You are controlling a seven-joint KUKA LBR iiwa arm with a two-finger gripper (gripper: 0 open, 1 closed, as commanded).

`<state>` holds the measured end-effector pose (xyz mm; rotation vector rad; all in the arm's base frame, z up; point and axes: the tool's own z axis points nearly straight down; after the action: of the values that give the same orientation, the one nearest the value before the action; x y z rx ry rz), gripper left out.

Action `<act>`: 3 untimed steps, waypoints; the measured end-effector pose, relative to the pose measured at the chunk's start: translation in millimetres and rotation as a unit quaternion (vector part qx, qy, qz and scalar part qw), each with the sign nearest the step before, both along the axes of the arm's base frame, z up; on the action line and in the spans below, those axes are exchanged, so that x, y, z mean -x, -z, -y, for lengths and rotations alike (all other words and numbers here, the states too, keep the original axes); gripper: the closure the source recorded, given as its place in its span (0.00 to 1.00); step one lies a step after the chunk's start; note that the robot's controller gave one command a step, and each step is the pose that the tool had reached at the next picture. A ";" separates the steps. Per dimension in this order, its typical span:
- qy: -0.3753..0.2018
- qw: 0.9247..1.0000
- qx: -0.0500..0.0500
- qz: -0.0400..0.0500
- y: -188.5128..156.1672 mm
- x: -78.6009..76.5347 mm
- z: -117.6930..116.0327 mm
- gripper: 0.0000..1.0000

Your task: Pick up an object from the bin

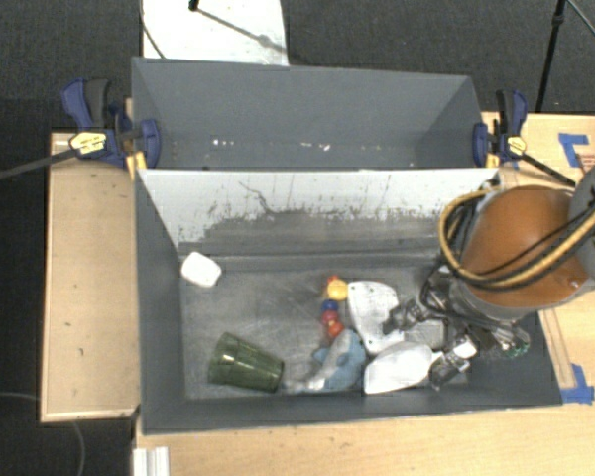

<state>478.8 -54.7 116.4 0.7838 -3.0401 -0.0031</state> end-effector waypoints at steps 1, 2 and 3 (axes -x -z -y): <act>-0.063 0.998 0.000 0.022 35.6 -10.0 -10.4 0.00; -0.064 0.998 0.000 0.013 27.9 -5.7 -8.3 1.00; -0.064 0.998 0.000 0.013 27.9 -5.7 -8.3 1.00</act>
Offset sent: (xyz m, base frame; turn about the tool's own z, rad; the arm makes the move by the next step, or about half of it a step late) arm -0.0028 0.0033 -0.0464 0.0511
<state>484.5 -46.3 88.5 0.9842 -3.0068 0.0084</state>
